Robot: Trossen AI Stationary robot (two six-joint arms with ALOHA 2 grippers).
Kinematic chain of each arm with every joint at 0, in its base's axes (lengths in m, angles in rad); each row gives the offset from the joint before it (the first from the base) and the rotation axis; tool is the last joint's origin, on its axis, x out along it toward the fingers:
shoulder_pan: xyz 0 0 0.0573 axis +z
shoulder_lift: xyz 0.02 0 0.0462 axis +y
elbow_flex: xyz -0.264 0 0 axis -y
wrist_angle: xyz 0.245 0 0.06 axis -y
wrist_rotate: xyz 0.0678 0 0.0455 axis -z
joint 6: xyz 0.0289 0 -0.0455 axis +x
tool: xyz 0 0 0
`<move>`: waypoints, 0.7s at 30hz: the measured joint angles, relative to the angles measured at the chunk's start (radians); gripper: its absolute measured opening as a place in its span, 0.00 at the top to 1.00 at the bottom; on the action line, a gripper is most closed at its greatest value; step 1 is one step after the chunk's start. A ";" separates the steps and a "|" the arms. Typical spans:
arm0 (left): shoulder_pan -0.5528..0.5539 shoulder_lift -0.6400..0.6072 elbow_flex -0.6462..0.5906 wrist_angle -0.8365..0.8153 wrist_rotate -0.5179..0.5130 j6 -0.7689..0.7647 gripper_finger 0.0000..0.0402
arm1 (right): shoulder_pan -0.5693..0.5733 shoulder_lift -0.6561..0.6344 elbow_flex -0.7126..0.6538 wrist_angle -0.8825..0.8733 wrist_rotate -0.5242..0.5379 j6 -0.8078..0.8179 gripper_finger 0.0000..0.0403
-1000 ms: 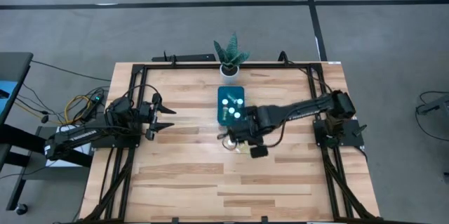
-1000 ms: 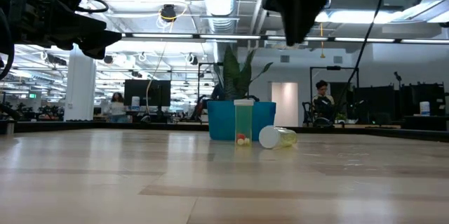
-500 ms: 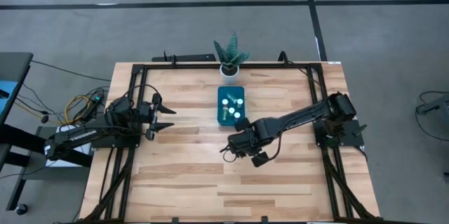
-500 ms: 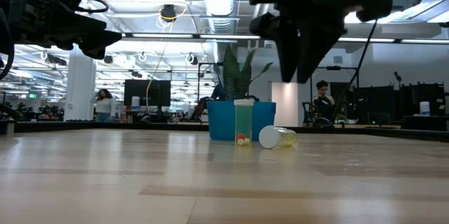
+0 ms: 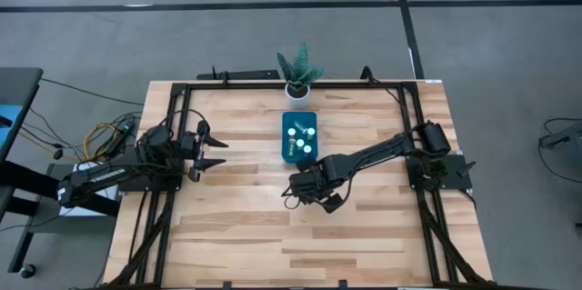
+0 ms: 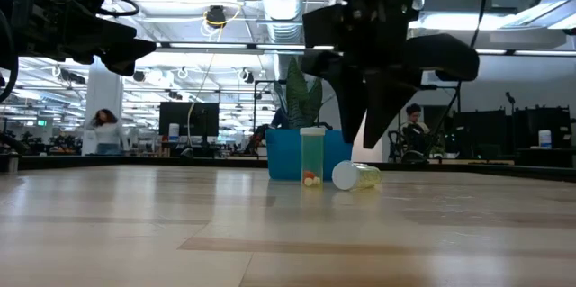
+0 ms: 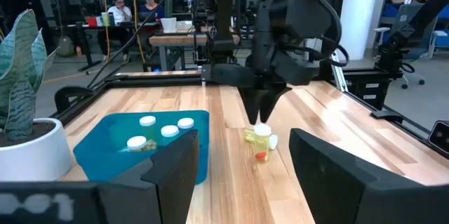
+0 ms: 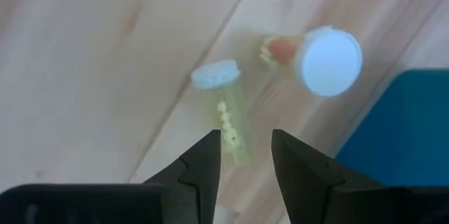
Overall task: Pick and place pill bottles into a basket
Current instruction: Put the right yellow pill bottle into the bin
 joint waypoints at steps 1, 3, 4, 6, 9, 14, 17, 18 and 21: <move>0.000 0.000 0.000 0.000 0.000 0.000 0.47 | -0.004 0.000 0.000 0.000 0.000 0.000 0.70; 0.000 0.000 0.000 0.001 0.000 0.000 0.47 | -0.012 0.000 0.000 0.001 -0.001 -0.003 0.70; 0.000 0.000 0.000 0.000 0.000 0.000 0.47 | -0.014 0.000 0.000 0.002 -0.002 -0.013 0.70; 0.000 0.000 0.000 0.000 0.000 0.000 0.47 | -0.015 0.012 0.002 0.015 -0.005 -0.027 0.70; 0.000 0.000 0.000 0.000 0.000 0.000 0.47 | -0.011 0.016 0.000 0.005 -0.024 -0.028 0.70; 0.000 0.000 0.000 0.000 0.000 0.000 0.47 | -0.007 0.014 0.000 0.008 -0.054 -0.045 0.70; 0.000 0.000 0.000 0.000 0.000 0.000 0.47 | -0.006 0.014 0.000 0.004 -0.055 -0.051 0.70; 0.000 0.000 0.000 0.000 0.000 0.000 0.47 | -0.006 0.016 0.000 0.007 -0.055 -0.053 0.70; 0.000 0.000 0.000 0.000 0.000 0.000 0.47 | -0.007 0.034 -0.002 0.012 -0.055 -0.053 0.70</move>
